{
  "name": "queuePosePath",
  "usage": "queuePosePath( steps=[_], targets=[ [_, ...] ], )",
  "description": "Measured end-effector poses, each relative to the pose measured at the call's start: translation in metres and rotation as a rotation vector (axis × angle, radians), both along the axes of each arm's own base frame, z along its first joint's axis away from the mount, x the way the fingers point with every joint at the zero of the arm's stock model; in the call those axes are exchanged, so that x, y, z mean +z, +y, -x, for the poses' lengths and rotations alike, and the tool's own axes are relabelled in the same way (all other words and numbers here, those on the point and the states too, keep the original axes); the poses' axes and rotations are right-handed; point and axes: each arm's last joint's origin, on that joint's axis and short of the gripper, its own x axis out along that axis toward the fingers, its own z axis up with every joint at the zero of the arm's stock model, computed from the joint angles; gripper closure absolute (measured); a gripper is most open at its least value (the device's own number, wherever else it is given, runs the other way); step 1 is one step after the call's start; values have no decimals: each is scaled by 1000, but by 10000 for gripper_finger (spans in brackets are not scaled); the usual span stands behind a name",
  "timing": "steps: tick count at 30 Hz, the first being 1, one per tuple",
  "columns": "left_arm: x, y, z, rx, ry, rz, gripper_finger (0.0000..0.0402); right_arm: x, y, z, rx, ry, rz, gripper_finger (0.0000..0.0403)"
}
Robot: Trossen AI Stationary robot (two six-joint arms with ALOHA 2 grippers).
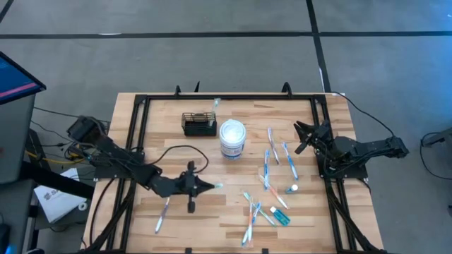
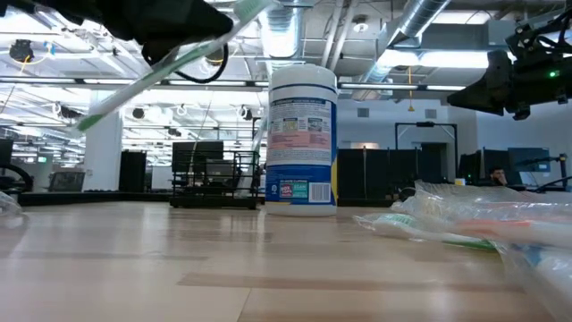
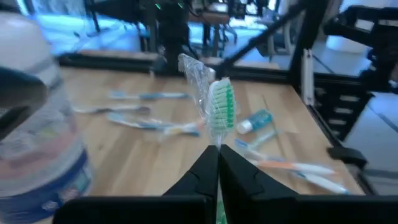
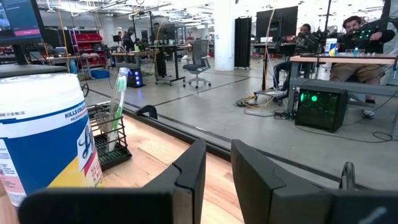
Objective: Pick & Place toothbrushing station
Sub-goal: Put the left green toothbrush into the mesh organizer
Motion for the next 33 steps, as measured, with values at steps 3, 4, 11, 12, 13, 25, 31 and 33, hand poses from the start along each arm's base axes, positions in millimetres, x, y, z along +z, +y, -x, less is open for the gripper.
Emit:
queuePosePath(
  steps=[3, 4, 11, 12, 13, 25, 31, 33],
  targets=[
    [2, 5, 7, 18, -35, -16, 401, 0, 0, 0, 0, 1, 0, 334],
    [4, 6, 9, 26, -48, -24, 401, 0, 0, 0, 0, 1, 0, 334],
    [11, 14, 18, 84, -91, -115, 401, 0, 0, 0, 0, 3, 0, 334],
    [11, 16, 19, 100, -94, -131, 401, 0, 0, 0, 0, 3, 0, 334],
    [11, 18, 21, 108, -96, -142, 401, 0, 0, 0, 0, 4, 1, 334],
    [6, 53, 49, 189, -253, -191, 401, -1, 0, 0, 0, 6, 1, 334],
    [3, 74, 62, 256, -307, -238, 401, -1, 0, 0, 0, 6, 1, 334],
    [6, 82, 65, 263, -349, -263, 401, -1, 0, 0, 0, 6, 1, 334]
  ],
)
